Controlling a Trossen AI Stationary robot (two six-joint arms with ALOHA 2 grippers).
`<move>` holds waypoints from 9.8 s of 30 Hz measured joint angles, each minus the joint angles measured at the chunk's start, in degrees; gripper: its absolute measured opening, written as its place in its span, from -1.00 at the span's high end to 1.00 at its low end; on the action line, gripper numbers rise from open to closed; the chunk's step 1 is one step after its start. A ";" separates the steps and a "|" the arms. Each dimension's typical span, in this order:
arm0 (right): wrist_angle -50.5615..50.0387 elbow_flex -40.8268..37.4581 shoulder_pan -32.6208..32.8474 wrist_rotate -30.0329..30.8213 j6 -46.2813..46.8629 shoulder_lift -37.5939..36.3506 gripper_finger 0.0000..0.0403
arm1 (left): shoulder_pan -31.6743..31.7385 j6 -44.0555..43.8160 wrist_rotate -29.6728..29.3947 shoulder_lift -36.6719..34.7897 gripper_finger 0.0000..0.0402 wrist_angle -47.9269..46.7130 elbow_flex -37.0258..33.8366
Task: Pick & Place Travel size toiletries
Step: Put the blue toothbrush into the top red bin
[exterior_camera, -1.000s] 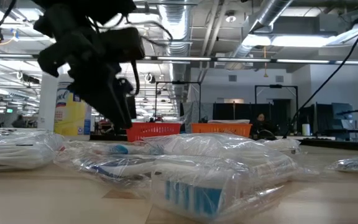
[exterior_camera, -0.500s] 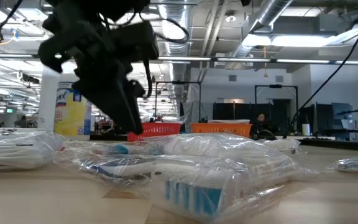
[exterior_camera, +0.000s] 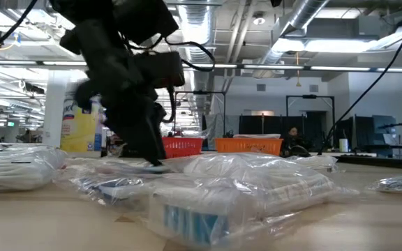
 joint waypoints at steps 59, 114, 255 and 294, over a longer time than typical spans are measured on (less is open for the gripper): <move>-0.49 0.02 0.00 -0.01 0.17 -0.02 0.63 | 0.64 2.42 -9.83 -4.43 1.00 -0.92 -0.17; 11.54 0.09 0.74 -9.76 -6.81 7.59 0.63 | -14.45 15.84 -16.25 -34.46 1.00 70.66 -28.89; -5.68 13.33 7.40 48.49 -50.72 35.38 0.95 | -12.17 1.69 -26.02 -35.86 0.57 71.36 -32.03; 30.05 13.36 18.64 42.67 -84.73 38.13 0.96 | 3.94 -33.34 6.17 -34.55 0.88 64.13 -35.07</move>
